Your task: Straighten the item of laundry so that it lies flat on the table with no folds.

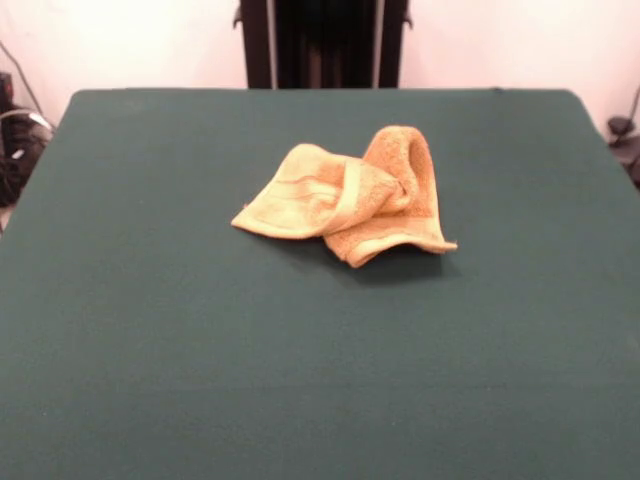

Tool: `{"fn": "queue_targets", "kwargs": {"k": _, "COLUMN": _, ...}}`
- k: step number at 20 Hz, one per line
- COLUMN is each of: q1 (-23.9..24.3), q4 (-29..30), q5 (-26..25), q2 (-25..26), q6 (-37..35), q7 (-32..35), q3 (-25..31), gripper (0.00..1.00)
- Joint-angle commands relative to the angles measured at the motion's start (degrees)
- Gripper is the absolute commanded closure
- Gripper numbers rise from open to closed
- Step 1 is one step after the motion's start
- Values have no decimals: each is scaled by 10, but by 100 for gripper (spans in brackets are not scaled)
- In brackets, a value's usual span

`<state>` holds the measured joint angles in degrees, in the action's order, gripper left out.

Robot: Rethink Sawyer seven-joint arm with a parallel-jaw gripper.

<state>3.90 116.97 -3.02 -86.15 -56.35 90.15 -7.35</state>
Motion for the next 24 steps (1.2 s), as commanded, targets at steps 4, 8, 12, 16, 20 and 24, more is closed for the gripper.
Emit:
{"fn": "queue_targets", "kwargs": {"k": 4, "q1": 10, "q4": 59, "q5": 19, "q2": 140, "q6": 88, "q7": 32, "q3": 66, "gripper": 0}}
{"fn": "queue_targets", "kwargs": {"k": 8, "q1": -1, "q4": 74, "q5": 1, "q2": 193, "q6": 128, "q7": 65, "q3": 64, "gripper": 0}}
{"fn": "queue_targets", "kwargs": {"k": 12, "q1": 3, "q4": 98, "q5": 5, "q2": 234, "q6": 198, "q7": 70, "q3": 61, "gripper": 0}}
{"fn": "queue_targets", "kwargs": {"k": 16, "q1": 7, "q4": 121, "q5": 10, "q2": 255, "q6": 271, "q7": 76, "q3": 60, "gripper": 0}}
{"fn": "queue_targets", "kwargs": {"k": 20, "q1": 6, "q4": 132, "q5": 14, "q2": 258, "q6": 295, "q7": 74, "q3": 59, "gripper": 0}}
{"fn": "queue_targets", "kwargs": {"k": 24, "q1": 6, "q4": 138, "q5": 17, "q2": 264, "q6": 314, "q7": 77, "q3": 59, "gripper": 0}}
